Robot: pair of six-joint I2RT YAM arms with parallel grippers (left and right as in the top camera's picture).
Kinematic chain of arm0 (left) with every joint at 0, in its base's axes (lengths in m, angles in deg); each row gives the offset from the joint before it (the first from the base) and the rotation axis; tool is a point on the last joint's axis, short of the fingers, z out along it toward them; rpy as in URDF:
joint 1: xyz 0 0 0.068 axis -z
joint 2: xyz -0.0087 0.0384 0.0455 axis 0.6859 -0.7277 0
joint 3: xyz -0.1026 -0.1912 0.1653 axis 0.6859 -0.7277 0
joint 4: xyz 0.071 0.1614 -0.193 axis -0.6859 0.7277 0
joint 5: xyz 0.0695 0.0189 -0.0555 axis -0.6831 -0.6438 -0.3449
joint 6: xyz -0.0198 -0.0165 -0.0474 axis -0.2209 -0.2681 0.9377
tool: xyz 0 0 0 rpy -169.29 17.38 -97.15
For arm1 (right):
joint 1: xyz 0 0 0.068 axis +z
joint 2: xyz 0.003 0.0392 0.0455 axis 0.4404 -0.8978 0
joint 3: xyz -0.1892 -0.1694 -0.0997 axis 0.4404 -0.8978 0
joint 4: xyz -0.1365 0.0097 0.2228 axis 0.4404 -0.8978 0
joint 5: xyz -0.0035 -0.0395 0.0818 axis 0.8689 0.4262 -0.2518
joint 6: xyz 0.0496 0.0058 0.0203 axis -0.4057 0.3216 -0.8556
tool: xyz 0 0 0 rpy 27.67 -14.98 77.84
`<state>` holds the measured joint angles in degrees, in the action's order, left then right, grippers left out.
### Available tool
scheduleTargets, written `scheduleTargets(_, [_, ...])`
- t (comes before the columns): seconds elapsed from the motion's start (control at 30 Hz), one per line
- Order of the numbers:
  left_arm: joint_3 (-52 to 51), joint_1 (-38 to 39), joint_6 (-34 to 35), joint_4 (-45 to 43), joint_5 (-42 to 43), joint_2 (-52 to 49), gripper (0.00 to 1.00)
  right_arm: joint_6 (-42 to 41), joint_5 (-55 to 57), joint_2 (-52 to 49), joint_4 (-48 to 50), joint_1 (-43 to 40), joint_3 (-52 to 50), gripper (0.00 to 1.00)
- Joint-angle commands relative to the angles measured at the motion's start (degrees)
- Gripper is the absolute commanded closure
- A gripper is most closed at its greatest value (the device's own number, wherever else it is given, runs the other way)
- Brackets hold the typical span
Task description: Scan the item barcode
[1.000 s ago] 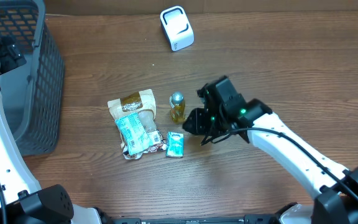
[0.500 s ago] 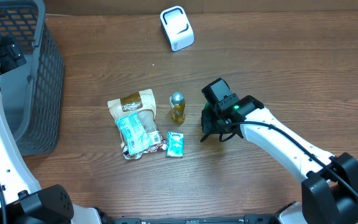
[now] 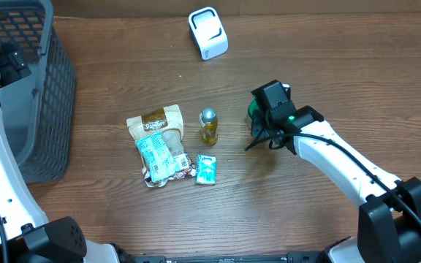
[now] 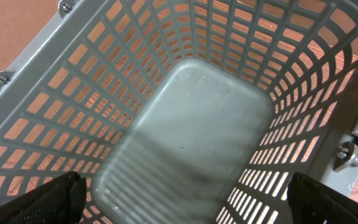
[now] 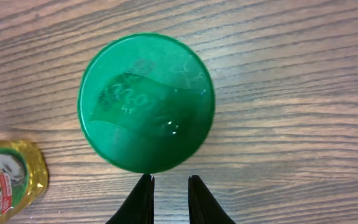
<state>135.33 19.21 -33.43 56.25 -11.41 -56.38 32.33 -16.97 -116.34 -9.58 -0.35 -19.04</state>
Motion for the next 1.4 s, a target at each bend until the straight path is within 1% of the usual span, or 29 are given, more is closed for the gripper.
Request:
scheduleTargets(0.0, [0.8,0.1,-1.1,0.0,0.4,0.1,0.01,0.2,-4.5,0.3,-0.7,-0.1,0.1,0.84])
scheduleTargets(0.13, [0.8,0.1,-1.1,0.0,0.4,0.1,0.00,-0.5,-18.4,0.3,-3.5,1.0,0.1,0.84])
scheduleTargets(0.2, [0.8,0.1,-1.1,0.0,0.4,0.1,0.00,-2.0,-21.5,0.3,-5.0,2.7,0.1,0.84])
scheduleTargets(0.27, [0.8,0.1,-1.1,0.0,0.4,0.1,0.00,-2.0,-21.6,0.3,-6.0,4.9,0.1,0.84])
scheduleTargets(0.37, [0.8,0.1,-1.1,0.0,0.4,0.1,0.00,-2.7,-20.7,0.3,-6.5,9.4,0.1,0.84])
scheduleTargets(0.47, [0.8,0.1,-1.1,0.0,0.4,0.1,0.00,-5.8,-18.6,0.3,-6.2,13.7,0.1,0.84])
scheduleTargets(0.57, [0.8,0.1,-1.1,0.0,0.4,0.1,0.01,-10.1,-13.2,0.3,-5.6,18.6,0.1,0.84])
scheduleTargets(0.63, [0.8,0.1,-1.1,0.0,0.4,0.1,0.01,-12.7,-7.6,0.3,-5.2,22.4,0.1,0.81])
scheduleTargets(0.7, [0.8,0.1,-1.1,0.0,0.4,0.1,0.01,-14.1,-2.8,0.3,-4.2,25.9,0.1,0.79])
scheduleTargets(0.8, [0.8,0.1,-1.1,0.0,0.4,0.1,0.00,-14.1,1.0,0.3,-2.2,29.5,0.1,0.77])
scheduleTargets(0.83, [0.8,0.1,-1.1,0.0,0.4,0.1,0.01,-14.0,1.7,0.3,-0.7,30.8,0.1,0.69])
scheduleTargets(0.87, [0.8,0.1,-1.1,0.0,0.4,0.1,0.00,-13.9,1.7,0.3,0.7,31.5,0.1,0.58])
scheduleTargets(0.9, [0.8,0.1,-1.1,0.0,0.4,0.1,0.00,-13.9,1.7,0.3,2.1,31.9,0.1,0.36])
scheduleTargets(0.93, [0.8,0.1,-1.1,0.0,0.4,0.1,0.00,-14.0,1.5,0.3,3.8,32.5,0.1,0.00])
scheduleTargets(1.03, [0.8,0.1,-1.1,0.0,0.4,0.1,0.00,-14.0,1.5,0.3,7.3,32.7,0.1,0.00])
scheduleTargets(1.07, [0.8,0.1,-1.1,0.0,0.4,0.1,0.00,-14.0,1.5,0.3,7.5,32.5,0.1,0.03])
scheduleTargets(1.13, [0.8,0.1,-1.1,0.0,0.4,0.1,0.01,-14.2,1.5,0.2,7.6,32.3,0.1,0.27])
scheduleTargets(1.17, [0.8,0.1,-1.1,0.0,0.4,0.1,0.00,-15.0,1.6,0.1,7.4,32.3,0.1,0.37])
scheduleTargets(1.2, [0.8,0.1,-1.1,0.0,0.4,0.1,0.01,-15.7,1.6,0.0,7.3,32.3,0.1,0.40])
scheduleTargets(1.23, [0.8,0.1,-1.1,0.0,0.4,0.1,0.01,-17.0,1.5,-0.5,6.8,32.3,0.1,0.48])
scheduleTargets(1.27, [0.8,0.1,-1.1,0.0,0.4,0.1,0.00,-17.2,1.5,-0.9,6.5,32.3,0.1,0.51])
scheduleTargets(1.37, [0.8,0.1,-1.1,0.0,0.4,0.1,0.01,-17.2,1.6,-2.5,5.6,32.4,0.1,0.51])
